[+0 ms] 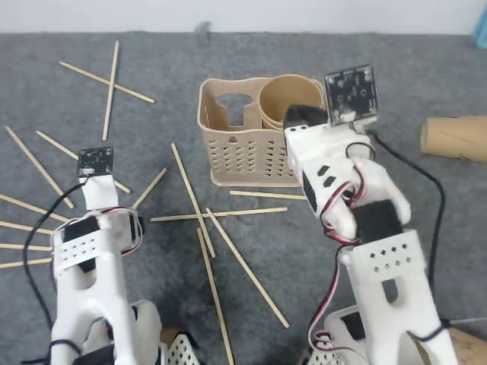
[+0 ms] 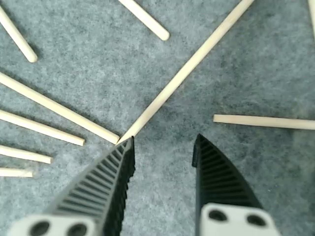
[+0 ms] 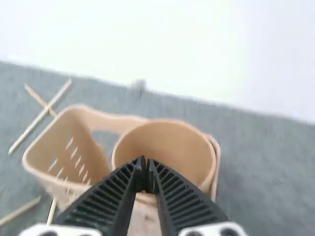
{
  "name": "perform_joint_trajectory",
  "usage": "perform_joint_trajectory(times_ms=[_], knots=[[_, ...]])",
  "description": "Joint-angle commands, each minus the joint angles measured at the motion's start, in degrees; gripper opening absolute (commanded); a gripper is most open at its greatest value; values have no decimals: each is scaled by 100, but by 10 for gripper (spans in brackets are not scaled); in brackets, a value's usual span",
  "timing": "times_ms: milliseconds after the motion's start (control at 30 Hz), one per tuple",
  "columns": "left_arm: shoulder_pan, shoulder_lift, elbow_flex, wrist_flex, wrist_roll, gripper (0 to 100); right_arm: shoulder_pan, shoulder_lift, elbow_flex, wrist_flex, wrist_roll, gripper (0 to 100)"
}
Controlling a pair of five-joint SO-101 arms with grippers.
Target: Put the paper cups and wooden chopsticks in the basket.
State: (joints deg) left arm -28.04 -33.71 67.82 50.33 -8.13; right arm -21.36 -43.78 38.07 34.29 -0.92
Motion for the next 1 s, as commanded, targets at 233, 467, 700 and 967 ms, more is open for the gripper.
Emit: perform_joint_trajectory(times_ms=[233, 467, 700, 967], knots=[[35, -176, -13, -114, -53, 184, -4, -233, 1345, -1868, 97, 9], [26, -176, -13, -114, -53, 184, -4, -233, 1820, -1886, 97, 9], [26, -176, -13, -114, -53, 184, 40, -629, 1415, -1859, 97, 8], [26, -176, -13, -114, -53, 184, 532, -2448, -448, 1411, 53, 9]])
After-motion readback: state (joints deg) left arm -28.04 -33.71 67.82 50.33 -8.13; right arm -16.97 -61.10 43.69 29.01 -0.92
